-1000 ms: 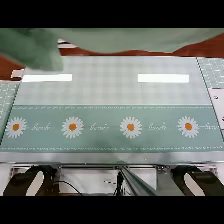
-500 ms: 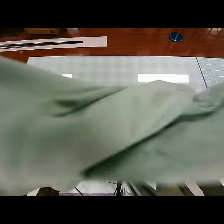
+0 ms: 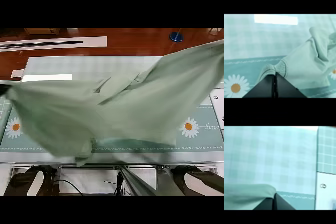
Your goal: Fold the shirts.
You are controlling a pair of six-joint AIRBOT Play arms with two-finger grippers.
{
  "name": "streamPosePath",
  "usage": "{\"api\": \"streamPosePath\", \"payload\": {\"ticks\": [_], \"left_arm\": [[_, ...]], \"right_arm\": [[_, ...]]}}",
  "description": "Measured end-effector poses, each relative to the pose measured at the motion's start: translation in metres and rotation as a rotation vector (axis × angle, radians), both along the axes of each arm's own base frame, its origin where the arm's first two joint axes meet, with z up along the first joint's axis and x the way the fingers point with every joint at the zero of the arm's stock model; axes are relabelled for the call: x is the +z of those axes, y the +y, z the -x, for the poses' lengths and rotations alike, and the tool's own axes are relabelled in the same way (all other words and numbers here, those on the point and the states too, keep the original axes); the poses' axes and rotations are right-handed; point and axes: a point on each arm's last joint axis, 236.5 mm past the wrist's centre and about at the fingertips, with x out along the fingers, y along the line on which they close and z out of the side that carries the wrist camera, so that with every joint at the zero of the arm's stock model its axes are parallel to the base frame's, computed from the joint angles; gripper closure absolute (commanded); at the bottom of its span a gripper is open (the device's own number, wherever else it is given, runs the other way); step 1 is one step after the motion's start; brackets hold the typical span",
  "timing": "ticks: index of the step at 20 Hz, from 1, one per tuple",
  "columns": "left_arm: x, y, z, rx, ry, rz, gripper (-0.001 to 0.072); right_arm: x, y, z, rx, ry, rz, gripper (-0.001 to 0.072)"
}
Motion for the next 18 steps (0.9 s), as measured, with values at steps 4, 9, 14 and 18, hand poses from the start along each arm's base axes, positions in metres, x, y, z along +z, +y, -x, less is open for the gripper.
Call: {"api": "streamPosePath", "payload": {"ticks": [4, 9, 14, 18], "left_arm": [[-0.097, 0.019, -0.067, 0.068, 0.129, 0.032, 0.0689], [-0.183, 0.040, -0.141, 0.089, 0.188, -0.009, 0.0688], [-0.229, 0.068, -0.195, 0.169, 0.152, -0.059, 0.0687], [-0.256, 0.073, -0.209, 0.186, 0.168, -0.079, 0.0686]], "right_arm": [[-0.090, 0.014, -0.067, 0.055, 0.164, -0.043, 0.0691], [-0.147, 0.026, -0.129, 0.085, 0.146, -0.087, 0.0691], [-0.159, 0.028, -0.182, 0.089, -0.004, -0.099, 0.0691], [-0.193, 0.033, -0.195, 0.092, 0.027, -0.123, 0.0690]]}}
